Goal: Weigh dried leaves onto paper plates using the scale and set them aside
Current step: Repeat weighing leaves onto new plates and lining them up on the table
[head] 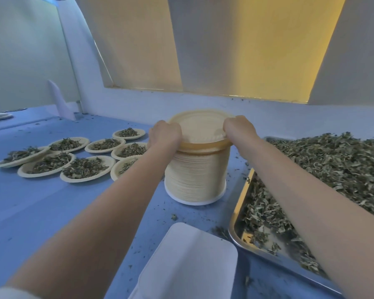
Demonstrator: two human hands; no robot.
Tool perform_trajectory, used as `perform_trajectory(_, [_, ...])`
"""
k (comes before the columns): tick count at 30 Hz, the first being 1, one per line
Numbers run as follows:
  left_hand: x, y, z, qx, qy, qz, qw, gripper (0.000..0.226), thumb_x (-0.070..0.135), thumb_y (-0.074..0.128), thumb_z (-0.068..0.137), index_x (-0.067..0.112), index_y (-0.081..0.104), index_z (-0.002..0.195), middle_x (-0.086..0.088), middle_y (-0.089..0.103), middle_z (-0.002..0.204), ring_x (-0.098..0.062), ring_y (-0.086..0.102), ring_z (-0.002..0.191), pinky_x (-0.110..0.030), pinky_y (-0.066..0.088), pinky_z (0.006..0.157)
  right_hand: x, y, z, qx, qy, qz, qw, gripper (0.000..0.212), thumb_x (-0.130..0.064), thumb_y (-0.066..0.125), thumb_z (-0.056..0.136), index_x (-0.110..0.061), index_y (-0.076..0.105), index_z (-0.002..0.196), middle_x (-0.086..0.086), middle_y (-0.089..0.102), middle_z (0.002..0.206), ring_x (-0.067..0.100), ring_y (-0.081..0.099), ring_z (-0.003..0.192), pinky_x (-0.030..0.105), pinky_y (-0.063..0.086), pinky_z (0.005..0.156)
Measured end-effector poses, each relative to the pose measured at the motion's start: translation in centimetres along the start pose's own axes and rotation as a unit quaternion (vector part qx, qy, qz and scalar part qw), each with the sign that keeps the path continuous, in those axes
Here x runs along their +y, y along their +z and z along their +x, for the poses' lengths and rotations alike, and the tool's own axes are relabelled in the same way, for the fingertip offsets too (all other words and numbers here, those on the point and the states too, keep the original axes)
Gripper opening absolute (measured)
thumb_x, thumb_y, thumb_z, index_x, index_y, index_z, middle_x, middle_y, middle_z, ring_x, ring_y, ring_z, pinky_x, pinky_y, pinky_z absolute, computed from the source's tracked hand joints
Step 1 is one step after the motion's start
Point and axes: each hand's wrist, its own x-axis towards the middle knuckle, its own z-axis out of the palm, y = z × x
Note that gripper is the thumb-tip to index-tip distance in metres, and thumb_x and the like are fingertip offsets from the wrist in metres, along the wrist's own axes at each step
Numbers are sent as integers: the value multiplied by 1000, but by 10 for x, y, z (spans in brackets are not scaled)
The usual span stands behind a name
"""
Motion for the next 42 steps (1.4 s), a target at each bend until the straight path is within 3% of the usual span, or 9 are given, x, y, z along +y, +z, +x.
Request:
perform_trajectory(3, [6, -9, -18, 5, 7, -48, 999, 54, 14, 37, 92, 15, 29, 146, -8, 37, 146, -32, 41, 123, -40, 39, 95, -2, -8, -11, 5, 4, -4, 1000, 46, -3, 35, 92, -9, 33, 138, 9, 52, 91, 14, 27, 52, 26, 20, 45])
perform_trajectory(6, [12, -23, -41, 15, 30, -76, 997, 54, 13, 37, 91, 13, 31, 144, -8, 39, 144, -31, 40, 125, -39, 37, 97, -4, -16, -43, 6, 20, 12, 1000, 12, -2, 36, 92, -12, 34, 99, 4, 33, 69, 15, 17, 48, 27, 15, 40])
perform_trajectory(9, [7, -38, -70, 11, 36, -84, 996, 51, 10, 37, 90, 11, 35, 141, -10, 42, 140, -30, 44, 115, -36, 37, 88, 8, -22, -74, 1, 11, 51, 999, 25, -2, 37, 92, -18, 27, 75, 3, 22, 65, 14, 16, 49, 25, 18, 36])
perform_trajectory(14, [-40, -52, -127, -6, 33, -32, 999, 40, 9, 39, 89, 8, 46, 128, -12, 48, 131, -30, 46, 107, -34, 37, 78, 59, -11, -147, -33, -39, 114, 992, 57, -6, 43, 91, -5, 23, 145, -1, 39, 84, 10, 46, 76, 33, 36, 55])
perform_trajectory(20, [-111, -49, -165, -81, -56, 17, 995, 40, 8, 38, 93, 1, 40, 132, -21, 44, 134, -36, 44, 121, -42, 37, 100, 111, 18, -191, -67, -11, -41, 997, 10, -15, 49, 83, -5, 49, 85, 14, 51, 87, 31, 51, 80, 33, 34, 63])
perform_trajectory(25, [-136, -46, -180, -119, -109, 46, 986, 40, 10, 31, 95, -3, 44, 131, -23, 48, 132, -37, 47, 120, -42, 38, 101, 139, 30, -193, -49, -72, -301, 949, 61, -42, 46, 88, -2, 43, 134, 16, 29, 147, 30, 17, 141, 38, 19, 113])
perform_trajectory(33, [-127, -52, -176, -93, -98, -24, 991, 20, 20, 34, 97, 5, 45, 90, -12, 44, 81, -23, 40, 68, -29, 26, 59, 136, 25, -190, -60, -86, -224, 969, 63, -42, 42, 91, -9, 30, 143, 14, 33, 146, 30, 29, 135, 43, 29, 108])
perform_trajectory(37, [-119, -55, -170, -62, -71, -18, 995, 40, 26, 39, 95, 2, 44, 127, -18, 48, 128, -35, 49, 108, -32, 34, 78, 132, 17, -185, -50, -119, -164, 978, 62, -42, 42, 94, -13, 27, 147, 6, 32, 150, 26, 31, 136, 38, 30, 104])
perform_trajectory(42, [-95, -55, -174, -60, 23, -36, 997, 6, 23, 49, 88, 18, 45, 86, 0, 46, 87, -20, 44, 79, -35, 39, 71, 120, 8, -178, -50, -135, -108, 984, 58, -44, 45, 95, -17, 34, 144, 3, 44, 143, 18, 53, 107, 26, 36, 78])
